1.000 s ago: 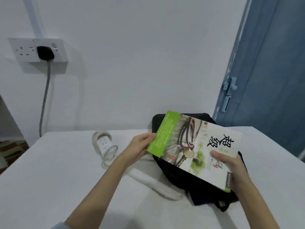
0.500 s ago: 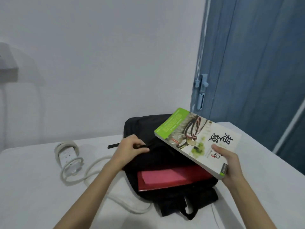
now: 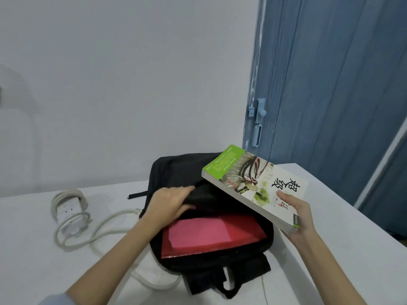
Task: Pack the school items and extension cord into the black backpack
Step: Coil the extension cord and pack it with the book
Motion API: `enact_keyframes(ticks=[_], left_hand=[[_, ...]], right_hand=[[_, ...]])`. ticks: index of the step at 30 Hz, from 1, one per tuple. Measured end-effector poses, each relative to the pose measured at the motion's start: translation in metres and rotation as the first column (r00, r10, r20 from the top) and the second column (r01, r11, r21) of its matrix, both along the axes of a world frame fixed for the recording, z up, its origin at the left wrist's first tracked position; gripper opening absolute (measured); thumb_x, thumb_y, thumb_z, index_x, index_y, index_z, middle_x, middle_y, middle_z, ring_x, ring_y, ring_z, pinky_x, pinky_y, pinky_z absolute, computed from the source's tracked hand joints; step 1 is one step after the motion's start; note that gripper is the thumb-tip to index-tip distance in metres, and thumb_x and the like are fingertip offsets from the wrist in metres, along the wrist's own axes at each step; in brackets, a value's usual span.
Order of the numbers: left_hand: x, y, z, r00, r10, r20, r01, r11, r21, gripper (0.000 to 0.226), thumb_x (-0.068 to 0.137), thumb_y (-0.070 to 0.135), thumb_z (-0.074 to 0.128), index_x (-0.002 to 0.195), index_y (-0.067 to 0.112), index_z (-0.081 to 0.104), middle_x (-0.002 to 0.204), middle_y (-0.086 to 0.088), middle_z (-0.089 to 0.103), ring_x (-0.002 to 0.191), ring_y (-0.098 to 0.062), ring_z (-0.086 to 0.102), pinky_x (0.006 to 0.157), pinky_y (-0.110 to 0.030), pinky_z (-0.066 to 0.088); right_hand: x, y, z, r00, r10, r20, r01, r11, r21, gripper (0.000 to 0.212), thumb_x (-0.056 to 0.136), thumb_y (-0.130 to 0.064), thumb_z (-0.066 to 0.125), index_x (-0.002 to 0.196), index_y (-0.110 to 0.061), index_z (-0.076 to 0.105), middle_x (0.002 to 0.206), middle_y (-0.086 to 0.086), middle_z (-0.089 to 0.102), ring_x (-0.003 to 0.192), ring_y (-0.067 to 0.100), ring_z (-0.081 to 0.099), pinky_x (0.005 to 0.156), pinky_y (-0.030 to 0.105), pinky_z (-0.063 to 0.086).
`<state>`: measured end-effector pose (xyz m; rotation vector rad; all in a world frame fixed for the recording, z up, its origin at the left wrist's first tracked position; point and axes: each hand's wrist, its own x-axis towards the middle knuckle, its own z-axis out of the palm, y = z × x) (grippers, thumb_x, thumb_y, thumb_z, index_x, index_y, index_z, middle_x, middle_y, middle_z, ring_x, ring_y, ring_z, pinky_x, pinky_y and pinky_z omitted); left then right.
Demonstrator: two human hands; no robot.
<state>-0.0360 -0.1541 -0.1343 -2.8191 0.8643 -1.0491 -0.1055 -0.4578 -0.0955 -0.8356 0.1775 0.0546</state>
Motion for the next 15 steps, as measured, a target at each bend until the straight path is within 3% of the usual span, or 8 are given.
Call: enact_keyframes(ticks=[2, 4, 6, 8, 10, 13, 15], left_hand=[[0.011, -0.010, 0.028, 0.993, 0.121, -0.015, -0.122, 0.977, -0.174, 0.042, 0.082, 0.052, 0.049, 0.104, 0.017, 0.053, 0.074, -0.006, 0.070, 0.064, -0.028, 0.067, 0.050, -0.031, 0.049], [0.021, -0.019, 0.056, 0.968, 0.225, -0.111, -0.250, 0.908, -0.337, 0.038, 0.087, 0.043, 0.056, 0.109, 0.012, 0.057, 0.094, -0.011, 0.067, 0.086, -0.033, 0.064, 0.064, -0.039, 0.048], [0.032, -0.025, 0.075, 0.961, 0.236, -0.146, -0.277, 0.847, -0.455, 0.035, 0.088, 0.038, 0.058, 0.112, 0.013, 0.059, 0.108, -0.009, 0.058, 0.101, -0.030, 0.054, 0.070, -0.039, 0.043], [0.039, -0.034, 0.088, 0.958, 0.239, -0.161, -0.288, 0.810, -0.511, 0.032, 0.088, 0.035, 0.059, 0.113, 0.015, 0.060, 0.107, -0.009, 0.054, 0.102, -0.030, 0.051, 0.071, -0.037, 0.041], [0.045, -0.040, 0.093, 0.961, 0.229, -0.156, -0.277, 0.784, -0.556, 0.030, 0.086, 0.033, 0.061, 0.111, 0.016, 0.061, 0.103, -0.009, 0.055, 0.098, -0.031, 0.054, 0.068, -0.034, 0.038], [0.044, -0.047, 0.098, 0.969, 0.210, -0.130, -0.246, 0.774, -0.583, 0.028, 0.085, 0.031, 0.064, 0.109, 0.016, 0.064, 0.095, -0.009, 0.056, 0.090, -0.031, 0.055, 0.066, -0.030, 0.034], [0.041, -0.051, 0.100, 0.976, 0.195, -0.101, -0.217, 0.783, -0.583, 0.027, 0.084, 0.031, 0.066, 0.107, 0.018, 0.066, 0.089, -0.008, 0.055, 0.084, -0.028, 0.055, 0.064, -0.029, 0.034]], right_hand=[[-0.003, -0.005, -0.002, 1.000, 0.023, -0.020, -0.024, 0.999, -0.024, 0.023, 0.082, -0.007, 0.054, 0.102, -0.010, 0.065, 0.081, 0.008, 0.074, 0.063, 0.023, 0.071, 0.051, 0.029, 0.057], [-0.006, -0.010, -0.005, 0.998, 0.036, -0.048, -0.039, 0.998, -0.050, 0.034, 0.073, -0.009, 0.061, 0.106, -0.008, 0.065, 0.085, 0.011, 0.074, 0.064, 0.024, 0.071, 0.050, 0.028, 0.057], [-0.008, -0.017, -0.009, 0.996, 0.062, -0.067, -0.067, 0.995, -0.073, 0.055, 0.056, -0.011, 0.074, 0.110, -0.005, 0.064, 0.094, 0.014, 0.073, 0.068, 0.027, 0.071, 0.052, 0.030, 0.057], [-0.011, -0.025, -0.011, 0.989, 0.120, -0.092, -0.131, 0.983, -0.126, 0.082, 0.029, -0.015, 0.088, 0.107, -0.002, 0.065, 0.097, 0.019, 0.071, 0.070, 0.031, 0.071, 0.054, 0.033, 0.057], [-0.016, -0.030, -0.012, 0.975, 0.181, -0.128, -0.202, 0.963, -0.180, 0.089, 0.016, -0.017, 0.089, 0.100, 0.001, 0.067, 0.092, 0.021, 0.071, 0.068, 0.033, 0.070, 0.052, 0.032, 0.057], [-0.021, -0.021, -0.006, 0.958, 0.236, -0.163, -0.265, 0.945, -0.190, 0.057, 0.046, -0.009, 0.075, 0.101, 0.001, 0.067, 0.089, 0.020, 0.072, 0.066, 0.031, 0.071, 0.048, 0.029, 0.055], [-0.013, -0.011, -0.003, 0.962, 0.216, -0.165, -0.241, 0.959, -0.151, 0.048, 0.060, -0.003, 0.067, 0.108, -0.001, 0.064, 0.090, 0.018, 0.073, 0.068, 0.029, 0.071, 0.048, 0.030, 0.055]])
